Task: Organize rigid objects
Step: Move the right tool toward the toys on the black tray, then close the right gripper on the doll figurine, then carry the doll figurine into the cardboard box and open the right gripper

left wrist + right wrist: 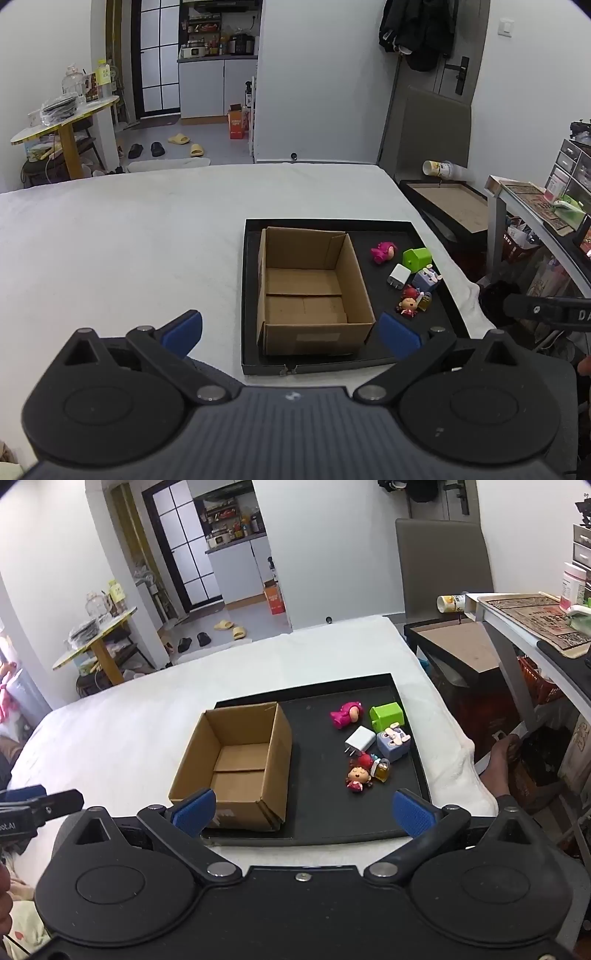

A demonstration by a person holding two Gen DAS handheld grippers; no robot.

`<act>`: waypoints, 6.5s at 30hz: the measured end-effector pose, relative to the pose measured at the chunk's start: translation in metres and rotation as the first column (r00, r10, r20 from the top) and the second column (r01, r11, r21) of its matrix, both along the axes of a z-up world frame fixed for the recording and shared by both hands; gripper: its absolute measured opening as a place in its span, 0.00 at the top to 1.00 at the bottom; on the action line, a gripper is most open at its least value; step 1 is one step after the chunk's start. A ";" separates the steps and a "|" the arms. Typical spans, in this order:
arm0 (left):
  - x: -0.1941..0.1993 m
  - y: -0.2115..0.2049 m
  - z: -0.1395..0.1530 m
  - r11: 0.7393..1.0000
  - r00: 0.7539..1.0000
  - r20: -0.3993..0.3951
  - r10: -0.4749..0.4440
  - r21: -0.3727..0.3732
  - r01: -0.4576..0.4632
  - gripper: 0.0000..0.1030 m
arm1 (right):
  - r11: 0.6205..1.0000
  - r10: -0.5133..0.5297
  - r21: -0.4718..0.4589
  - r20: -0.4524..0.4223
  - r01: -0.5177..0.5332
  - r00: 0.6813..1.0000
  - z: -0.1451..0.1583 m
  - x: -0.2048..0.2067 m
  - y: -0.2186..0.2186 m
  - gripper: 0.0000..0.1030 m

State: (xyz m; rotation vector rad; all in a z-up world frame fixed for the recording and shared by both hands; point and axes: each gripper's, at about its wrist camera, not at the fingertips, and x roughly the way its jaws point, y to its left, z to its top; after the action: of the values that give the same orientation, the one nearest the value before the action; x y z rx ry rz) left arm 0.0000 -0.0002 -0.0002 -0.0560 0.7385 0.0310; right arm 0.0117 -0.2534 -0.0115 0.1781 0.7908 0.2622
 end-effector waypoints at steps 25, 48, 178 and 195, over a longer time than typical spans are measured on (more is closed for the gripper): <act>-0.010 0.003 0.002 0.998 1.000 0.016 0.009 -0.065 -0.008 0.01 | 0.995 0.055 -0.087 0.026 -0.053 0.998 0.006 -0.013 0.017 0.00; -0.010 0.006 -0.005 0.994 1.000 0.017 0.007 -0.108 -0.005 0.01 | 0.996 0.039 -0.081 0.037 -0.036 0.999 0.004 -0.014 0.026 0.00; 0.177 0.066 -0.172 0.916 0.881 -0.439 0.178 -0.253 -0.311 0.82 | 0.981 -0.085 -0.195 -0.386 0.009 0.919 -0.188 0.207 0.033 0.60; 0.172 0.072 -0.172 0.898 0.881 -0.435 0.188 -0.287 -0.334 0.81 | 0.981 -0.063 -0.194 -0.339 -0.004 0.939 -0.151 0.208 0.040 0.70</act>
State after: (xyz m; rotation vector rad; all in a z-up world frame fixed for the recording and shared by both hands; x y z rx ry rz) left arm 0.1721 0.0719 -0.1725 -0.5136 1.1366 0.1769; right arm 0.2200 -0.2129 -0.1623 0.0532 1.1555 0.1249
